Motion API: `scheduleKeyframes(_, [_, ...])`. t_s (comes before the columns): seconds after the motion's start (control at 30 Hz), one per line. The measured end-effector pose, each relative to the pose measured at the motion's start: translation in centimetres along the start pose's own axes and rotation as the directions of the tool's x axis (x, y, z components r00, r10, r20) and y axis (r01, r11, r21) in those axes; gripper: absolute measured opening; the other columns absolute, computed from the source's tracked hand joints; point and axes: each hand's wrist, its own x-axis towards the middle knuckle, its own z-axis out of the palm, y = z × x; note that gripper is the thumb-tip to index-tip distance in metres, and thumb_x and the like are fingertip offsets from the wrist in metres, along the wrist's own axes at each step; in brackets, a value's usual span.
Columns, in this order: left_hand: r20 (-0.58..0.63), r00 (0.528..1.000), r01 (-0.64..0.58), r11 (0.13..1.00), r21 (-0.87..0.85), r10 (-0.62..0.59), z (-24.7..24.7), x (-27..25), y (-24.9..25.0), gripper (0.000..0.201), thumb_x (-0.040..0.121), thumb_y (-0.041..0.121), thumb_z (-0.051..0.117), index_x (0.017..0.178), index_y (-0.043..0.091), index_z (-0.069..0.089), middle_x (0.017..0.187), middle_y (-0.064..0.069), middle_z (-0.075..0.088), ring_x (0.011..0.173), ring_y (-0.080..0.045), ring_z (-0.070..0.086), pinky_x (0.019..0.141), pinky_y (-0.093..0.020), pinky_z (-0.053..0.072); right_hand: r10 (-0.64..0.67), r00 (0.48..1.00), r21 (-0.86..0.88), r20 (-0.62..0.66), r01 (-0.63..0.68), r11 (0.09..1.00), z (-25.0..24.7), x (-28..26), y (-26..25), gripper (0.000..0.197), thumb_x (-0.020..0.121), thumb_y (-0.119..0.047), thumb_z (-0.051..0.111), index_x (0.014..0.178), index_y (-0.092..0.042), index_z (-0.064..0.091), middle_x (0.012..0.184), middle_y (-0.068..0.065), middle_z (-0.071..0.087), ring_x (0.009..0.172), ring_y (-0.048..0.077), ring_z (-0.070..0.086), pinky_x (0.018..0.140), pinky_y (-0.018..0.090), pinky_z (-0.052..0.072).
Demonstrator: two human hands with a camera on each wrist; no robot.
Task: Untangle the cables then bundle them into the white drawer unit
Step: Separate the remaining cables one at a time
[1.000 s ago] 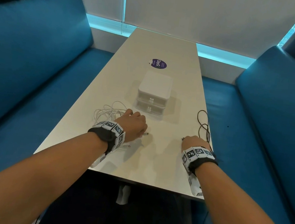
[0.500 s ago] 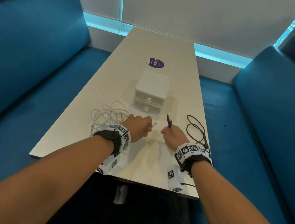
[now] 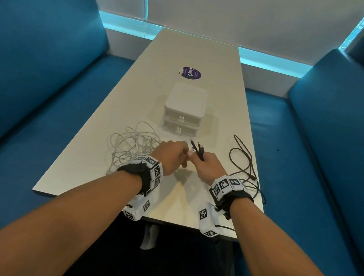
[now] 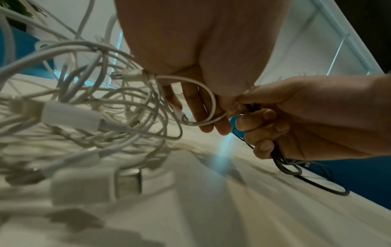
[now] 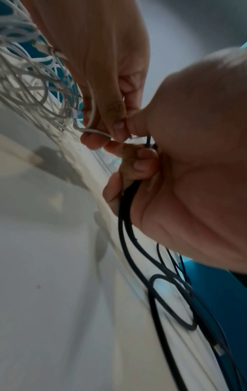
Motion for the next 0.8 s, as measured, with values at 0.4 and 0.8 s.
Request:
scheduleKeyframes(0.4, [0.108, 0.993, -0.106, 0.817, 0.567, 0.053, -1.0, -0.1, -2.0, 0.031, 0.106, 0.033, 0.038, 0.100, 0.022, 0.065, 0.090, -0.001, 0.072, 0.089, -0.027, 0.063, 0.095, -0.040, 0.031, 0.016, 0.985, -0.105, -0.172, -0.034, 0.994, -0.4, 0.9, 1.0, 0.027, 0.099, -0.037, 0.051, 0.090, -0.022, 0.072, 0.093, 0.005, 0.071, 0.088, 0.024, 0.063, 0.071, 0.029, 0.040])
scheduleKeyframes(0.8, [0.157, 0.981, -0.181, 0.802, 0.570, 0.110, 0.5, -1.1, -1.0, 0.029, 0.105, 0.034, 0.038, 0.087, 0.028, 0.059, 0.078, 0.000, 0.070, 0.073, -0.024, 0.060, 0.094, -0.038, 0.031, 0.034, 0.994, -0.040, -0.106, -0.039, 0.998, 0.2, 0.4, 0.8, 0.032, 0.094, -0.043, 0.055, 0.091, -0.017, 0.073, 0.098, 0.007, 0.071, 0.092, 0.024, 0.064, 0.085, 0.036, 0.049])
